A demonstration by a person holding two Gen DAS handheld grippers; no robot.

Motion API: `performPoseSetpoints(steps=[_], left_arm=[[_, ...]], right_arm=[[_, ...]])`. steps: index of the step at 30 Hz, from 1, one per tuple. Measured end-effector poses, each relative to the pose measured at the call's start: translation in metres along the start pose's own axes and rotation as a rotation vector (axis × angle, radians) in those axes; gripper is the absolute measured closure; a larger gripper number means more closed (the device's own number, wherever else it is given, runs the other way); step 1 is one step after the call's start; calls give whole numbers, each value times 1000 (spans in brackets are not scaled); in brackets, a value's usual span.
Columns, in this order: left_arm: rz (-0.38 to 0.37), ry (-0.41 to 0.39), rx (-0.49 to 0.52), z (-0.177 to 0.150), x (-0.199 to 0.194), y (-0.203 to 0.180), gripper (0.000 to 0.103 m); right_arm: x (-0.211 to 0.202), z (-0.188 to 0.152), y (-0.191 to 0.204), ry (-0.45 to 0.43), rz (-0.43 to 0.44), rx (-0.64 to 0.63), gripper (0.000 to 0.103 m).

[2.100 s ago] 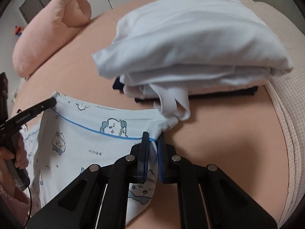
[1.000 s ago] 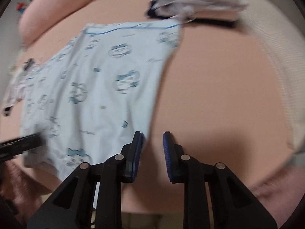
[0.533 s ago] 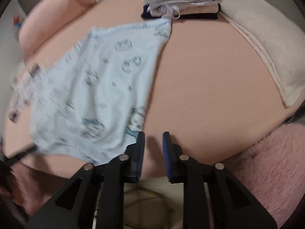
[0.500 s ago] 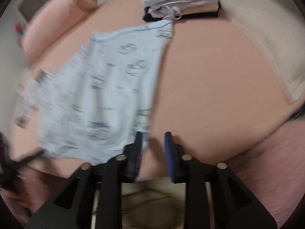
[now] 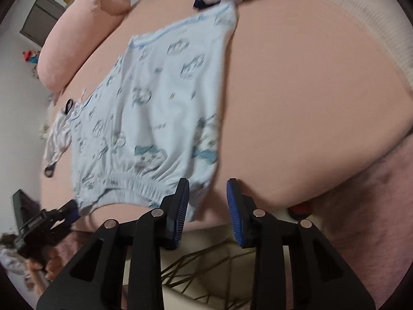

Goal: Fold clothes

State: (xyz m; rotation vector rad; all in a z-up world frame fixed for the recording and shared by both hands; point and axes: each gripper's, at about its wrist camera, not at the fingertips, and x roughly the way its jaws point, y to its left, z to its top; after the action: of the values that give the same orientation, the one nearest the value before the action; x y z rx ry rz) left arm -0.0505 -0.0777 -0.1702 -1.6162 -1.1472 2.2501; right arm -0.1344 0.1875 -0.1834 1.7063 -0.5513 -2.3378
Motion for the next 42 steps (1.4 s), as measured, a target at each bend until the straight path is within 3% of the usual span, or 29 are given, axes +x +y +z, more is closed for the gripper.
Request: performPoseSetpoints(steps=[2,3,4,5,8,10,15,18,21,23,25,27,29,30,31,34,36,39,42], left_arm=[[9,-13,15,-1,1,-3,68],[32,-24,33,-2,-1,-7,69],[54,-36,52,-3,-2,-11,80],[77,-47,70,-4,-4,-16,92],[146,-81,125,-7,-8,-29,92],[190,-93,163,-11,-13,-37,92],[272,-25,177,-14,-2,-27,92],[218,-14,123,-13,-7,-15,89],[80,-59,10,-17,-17,5,88],[42,-68,-25,-17,-18,13,80],[11,-73,-41,-15,-16,17,77],[18,-78,-15,-12,-14,12,77],[34,-90,27,-9,-13,3,89],[44,-98,43,-10,-13,-3,91],[55,-106,59,-10,-14,-8,92],[68,-141,101,-17,-24,-14,93],[68,-141,111,-18,-26,-14,93],[69,-118,92,-17,-21,-9,93],[43,-88,31,-16,-15,0,91]], right_arm=[[2,2,5,5,-10,-22,72],[7,5,11,11,5,-28,78],[12,8,19,20,25,-34,87],[5,2,19,18,16,-52,89],[-25,-12,0,-5,-66,-143,95],[-34,-15,6,-24,-64,-167,95],[-49,-21,-1,-42,-90,-152,96],[-41,-25,-11,13,-142,-145,95],[-48,-21,-26,8,-88,-81,94],[-54,-14,-41,-20,-21,0,84],[-52,-7,-50,-3,49,40,68],[-45,-2,-52,20,73,45,59],[-41,0,-47,13,62,18,59],[-41,0,-42,9,53,-13,68],[-41,-1,-37,9,48,-38,87],[-46,-4,-35,6,19,-70,99],[-64,0,-39,-39,79,-35,100],[-81,5,-39,-70,105,-39,99],[-68,0,-51,-10,116,8,93]])
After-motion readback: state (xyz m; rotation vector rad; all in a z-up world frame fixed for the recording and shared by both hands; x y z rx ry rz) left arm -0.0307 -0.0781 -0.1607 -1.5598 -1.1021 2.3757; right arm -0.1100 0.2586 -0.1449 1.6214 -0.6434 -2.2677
